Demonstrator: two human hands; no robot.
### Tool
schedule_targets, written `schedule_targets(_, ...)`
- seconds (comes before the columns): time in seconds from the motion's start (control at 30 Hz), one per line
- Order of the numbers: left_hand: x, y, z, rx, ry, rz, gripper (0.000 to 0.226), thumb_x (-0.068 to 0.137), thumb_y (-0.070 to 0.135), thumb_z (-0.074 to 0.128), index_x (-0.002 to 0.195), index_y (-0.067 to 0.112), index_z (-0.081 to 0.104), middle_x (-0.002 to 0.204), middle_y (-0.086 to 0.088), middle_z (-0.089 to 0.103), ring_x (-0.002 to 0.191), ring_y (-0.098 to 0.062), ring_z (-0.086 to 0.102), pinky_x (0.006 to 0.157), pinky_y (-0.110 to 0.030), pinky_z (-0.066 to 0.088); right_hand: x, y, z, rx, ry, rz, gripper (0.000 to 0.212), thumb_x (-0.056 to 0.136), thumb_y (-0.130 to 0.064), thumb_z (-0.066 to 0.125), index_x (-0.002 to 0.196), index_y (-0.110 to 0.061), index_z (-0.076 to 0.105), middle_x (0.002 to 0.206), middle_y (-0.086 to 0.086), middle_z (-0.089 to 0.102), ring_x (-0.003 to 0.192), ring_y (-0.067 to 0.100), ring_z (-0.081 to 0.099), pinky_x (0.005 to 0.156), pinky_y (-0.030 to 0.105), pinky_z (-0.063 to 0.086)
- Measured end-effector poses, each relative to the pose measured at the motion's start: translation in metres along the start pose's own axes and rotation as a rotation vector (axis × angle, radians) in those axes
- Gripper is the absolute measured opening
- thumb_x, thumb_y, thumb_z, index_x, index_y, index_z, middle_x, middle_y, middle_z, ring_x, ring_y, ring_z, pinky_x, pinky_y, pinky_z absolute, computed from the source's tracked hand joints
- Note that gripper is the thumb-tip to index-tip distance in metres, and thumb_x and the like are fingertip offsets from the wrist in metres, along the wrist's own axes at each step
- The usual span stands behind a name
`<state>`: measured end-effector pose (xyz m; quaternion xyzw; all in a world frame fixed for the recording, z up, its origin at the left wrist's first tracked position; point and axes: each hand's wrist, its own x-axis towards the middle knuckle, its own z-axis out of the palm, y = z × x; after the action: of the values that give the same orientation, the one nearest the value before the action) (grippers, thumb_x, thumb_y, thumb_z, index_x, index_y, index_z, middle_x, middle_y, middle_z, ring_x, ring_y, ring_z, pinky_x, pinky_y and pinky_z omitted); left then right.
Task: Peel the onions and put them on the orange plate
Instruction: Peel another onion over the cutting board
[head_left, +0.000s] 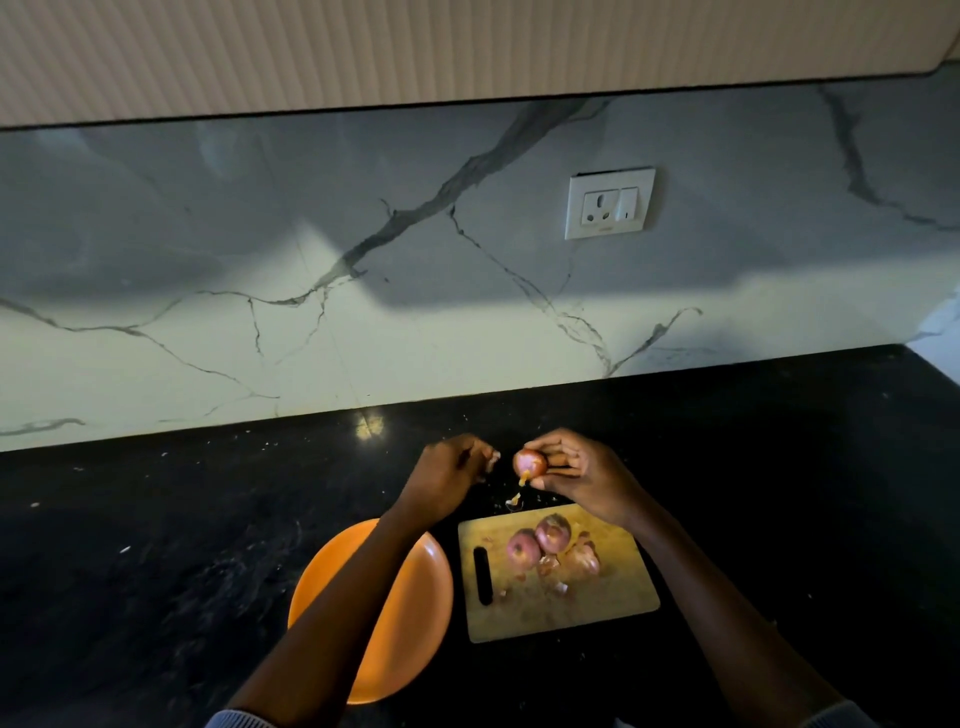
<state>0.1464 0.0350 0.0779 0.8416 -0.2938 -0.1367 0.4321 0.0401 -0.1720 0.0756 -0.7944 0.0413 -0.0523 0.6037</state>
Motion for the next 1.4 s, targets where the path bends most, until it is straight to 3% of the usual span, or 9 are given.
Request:
schedule_targets(0.13, -0.003, 0.001, 0.018, 0.073, 0.038, 0.003, 0.02, 0.102, 0.023, 0.056, 0.092, 0.014, 0.07, 0.087, 0.008, 0.061, 0.087, -0.009, 0.061, 0.075, -0.022, 0.04, -0.001, 0.004, 0.005, 0.006, 0.062, 0.006, 0.043, 0.078, 0.009, 0.078, 0.114, -0.01, 0.063, 0.115, 0.003, 0.068, 0.104, 0.008, 0.07, 0.085, 0.02, 0.054)
schedule_targets(0.3, 0.0, 0.011, 0.029, -0.264, -0.02, -0.073, 0.014, 0.102, 0.034, 0.055, 0.101, 0.035, 0.069, 0.099, 0.01, 0.07, 0.096, -0.007, 0.066, 0.086, -0.025, 0.049, 0.002, 0.001, 0.01, -0.07, 0.176, -0.055, 0.043, 0.078, 0.002, 0.081, 0.115, -0.011, 0.066, 0.109, -0.002, 0.072, 0.099, 0.001, 0.069, 0.082, 0.014, 0.053)
schedule_targets(0.4, 0.003, 0.013, 0.03, -0.375, -0.036, -0.062, 0.022, 0.097, 0.037, 0.062, 0.115, 0.03, 0.07, 0.108, 0.005, 0.074, 0.1, -0.008, 0.069, 0.086, -0.027, 0.051, 0.005, -0.001, 0.01, -0.123, 0.199, -0.076, 0.042, 0.079, -0.001, 0.082, 0.117, -0.013, 0.068, 0.105, -0.005, 0.072, 0.092, -0.005, 0.068, 0.078, 0.01, 0.05)
schedule_targets(0.57, 0.002, 0.013, 0.027, -0.465, 0.066, -0.069, 0.02, 0.094, 0.019, 0.069, 0.114, 0.02, 0.071, 0.103, 0.001, 0.076, 0.1, -0.015, 0.072, 0.096, -0.038, 0.055, 0.009, -0.002, 0.009, -0.075, 0.148, -0.07, 0.03, 0.093, -0.016, 0.071, 0.122, -0.024, 0.069, 0.114, -0.007, 0.073, 0.106, 0.002, 0.069, 0.092, 0.022, 0.055)
schedule_targets(0.8, 0.0, 0.013, 0.025, -0.514, 0.059, -0.115, 0.023, 0.091, 0.027, 0.073, 0.112, 0.018, 0.071, 0.098, -0.006, 0.075, 0.097, -0.025, 0.072, 0.099, -0.053, 0.053, 0.013, -0.004, 0.012, -0.242, 0.235, -0.171, 0.02, 0.097, -0.018, 0.066, 0.116, -0.02, 0.074, 0.103, -0.009, 0.076, 0.09, 0.005, 0.073, 0.08, 0.033, 0.061)
schedule_targets(0.93, -0.003, 0.016, 0.026, -0.58, 0.057, -0.124, 0.025, 0.092, 0.023, 0.071, 0.114, 0.012, 0.068, 0.099, -0.015, 0.074, 0.098, -0.027, 0.072, 0.098, -0.05, 0.054, 0.014, -0.005, 0.012, -0.329, 0.253, -0.258, 0.019, 0.096, -0.014, 0.068, 0.113, -0.014, 0.074, 0.1, -0.007, 0.076, 0.09, 0.0, 0.071, 0.078, 0.029, 0.06)
schedule_targets(1.1, -0.006, 0.017, 0.024, -0.599, 0.037, -0.12, 0.024, 0.093, 0.022, 0.069, 0.114, 0.011, 0.068, 0.104, -0.009, 0.076, 0.102, -0.025, 0.072, 0.094, -0.04, 0.056, 0.011, -0.004, 0.01, -0.429, 0.242, -0.329, 0.018, 0.097, -0.017, 0.066, 0.113, -0.013, 0.073, 0.097, -0.004, 0.075, 0.086, 0.002, 0.07, 0.072, 0.026, 0.057)
schedule_targets(1.3, -0.007, 0.02, 0.02, -0.646, 0.008, -0.116, 0.039, 0.084, 0.033, 0.071, 0.115, 0.01, 0.068, 0.107, -0.009, 0.075, 0.106, -0.027, 0.07, 0.098, -0.043, 0.053, 0.01, 0.0, 0.017, -0.521, 0.275, -0.403, 0.017, 0.101, -0.018, 0.058, 0.113, -0.012, 0.068, 0.103, 0.0, 0.072, 0.093, 0.011, 0.068, 0.078, 0.028, 0.055)
schedule_targets(1.4, -0.008, 0.02, 0.018, -0.626, -0.003, -0.12, 0.038, 0.085, 0.034, 0.07, 0.116, 0.011, 0.068, 0.108, -0.006, 0.075, 0.106, -0.025, 0.07, 0.098, -0.044, 0.052, 0.009, 0.001, 0.018, -0.45, 0.282, -0.342, 0.016, 0.101, -0.02, 0.058, 0.112, -0.014, 0.069, 0.099, -0.003, 0.073, 0.09, 0.008, 0.069, 0.077, 0.031, 0.057)
